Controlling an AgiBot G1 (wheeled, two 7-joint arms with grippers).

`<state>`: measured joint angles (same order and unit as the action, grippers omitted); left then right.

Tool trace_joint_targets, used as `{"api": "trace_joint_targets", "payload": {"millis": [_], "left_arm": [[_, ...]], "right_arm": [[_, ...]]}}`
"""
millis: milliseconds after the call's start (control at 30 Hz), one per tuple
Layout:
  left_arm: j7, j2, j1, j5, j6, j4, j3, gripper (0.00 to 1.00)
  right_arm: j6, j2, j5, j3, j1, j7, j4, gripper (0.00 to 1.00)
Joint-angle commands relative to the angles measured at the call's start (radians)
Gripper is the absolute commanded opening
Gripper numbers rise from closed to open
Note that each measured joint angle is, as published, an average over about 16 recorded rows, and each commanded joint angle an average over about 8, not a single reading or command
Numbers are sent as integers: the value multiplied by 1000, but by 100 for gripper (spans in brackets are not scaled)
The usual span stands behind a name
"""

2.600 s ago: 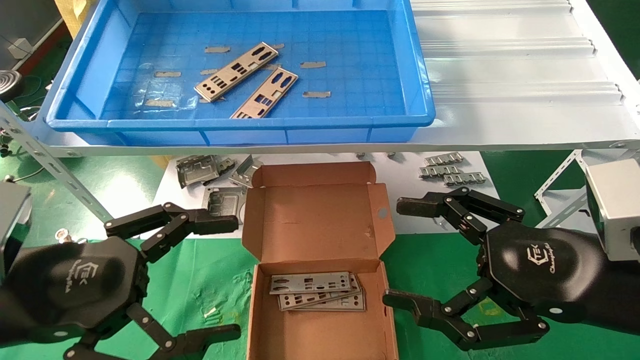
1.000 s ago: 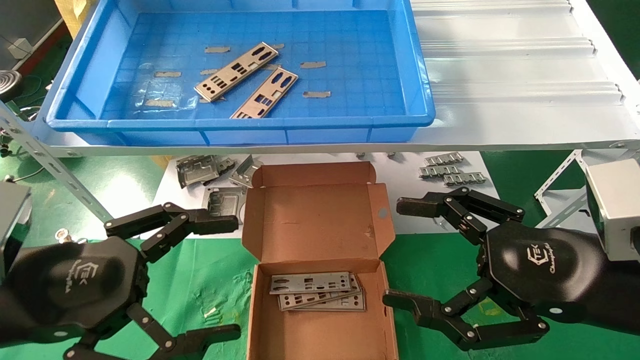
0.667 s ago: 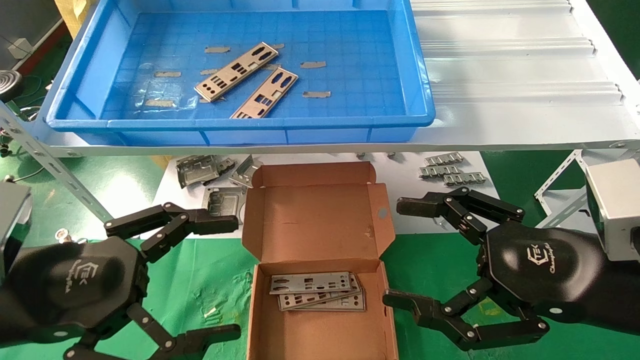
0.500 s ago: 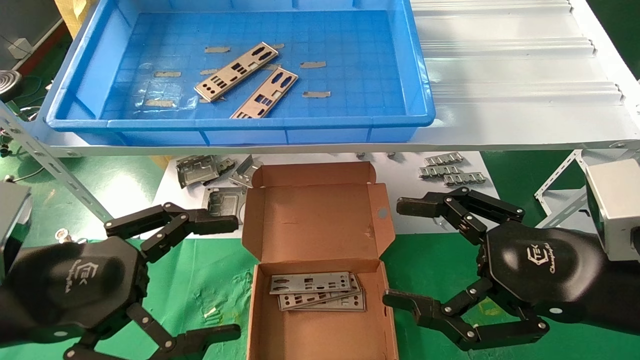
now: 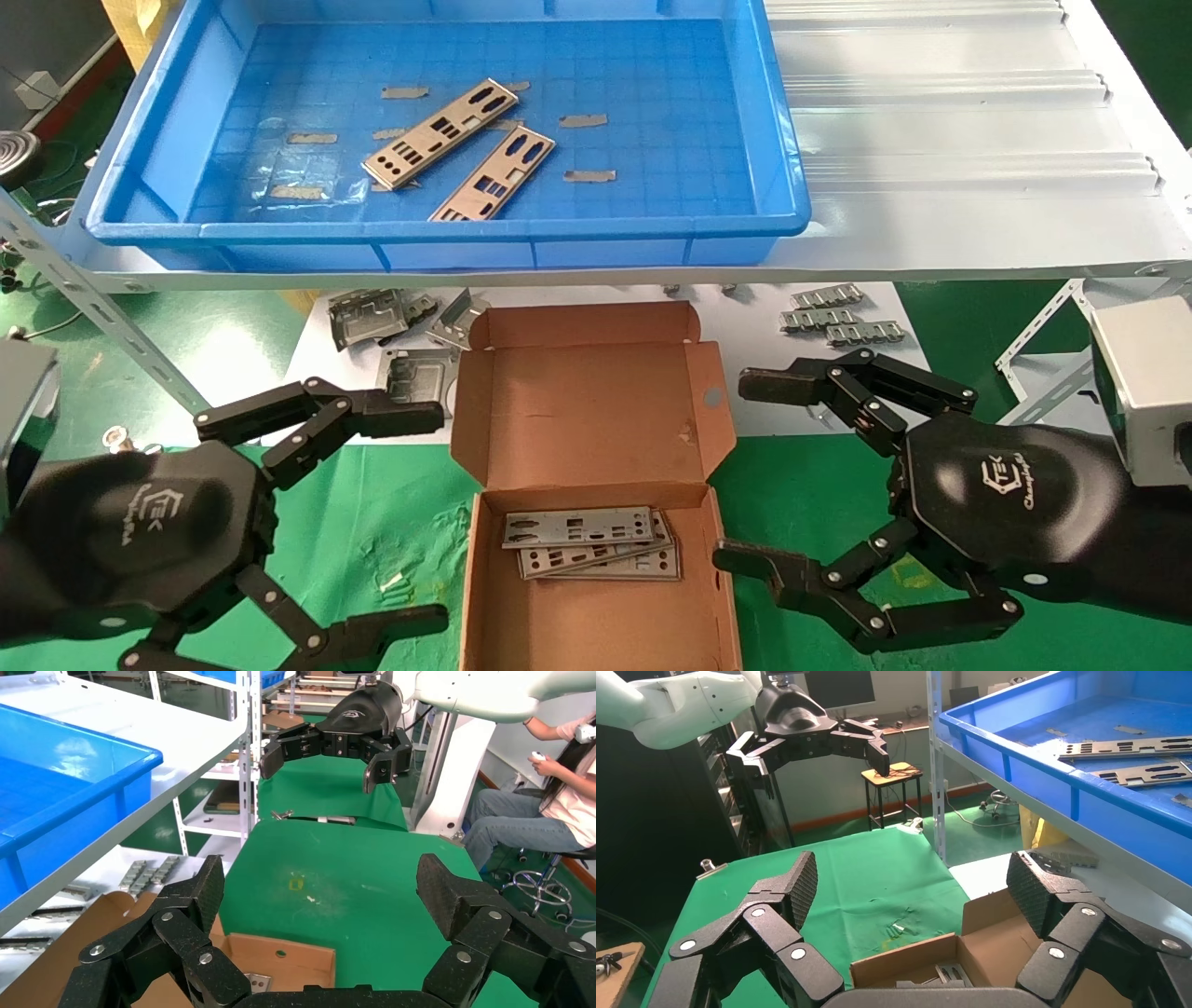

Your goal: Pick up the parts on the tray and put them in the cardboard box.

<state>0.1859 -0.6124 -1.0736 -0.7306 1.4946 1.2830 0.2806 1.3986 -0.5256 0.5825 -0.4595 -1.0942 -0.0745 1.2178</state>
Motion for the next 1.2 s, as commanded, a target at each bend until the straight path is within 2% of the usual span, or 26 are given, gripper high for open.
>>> {"api": "trace_joint_targets", "payload": {"millis": [33,1200], "left_arm": [[0,0,0,0,0,0,0,100],[0,0,0,0,0,0,0,100]], "right_arm": [[0,0,0,0,0,0,0,100],[0,0,0,0,0,0,0,100]]}}
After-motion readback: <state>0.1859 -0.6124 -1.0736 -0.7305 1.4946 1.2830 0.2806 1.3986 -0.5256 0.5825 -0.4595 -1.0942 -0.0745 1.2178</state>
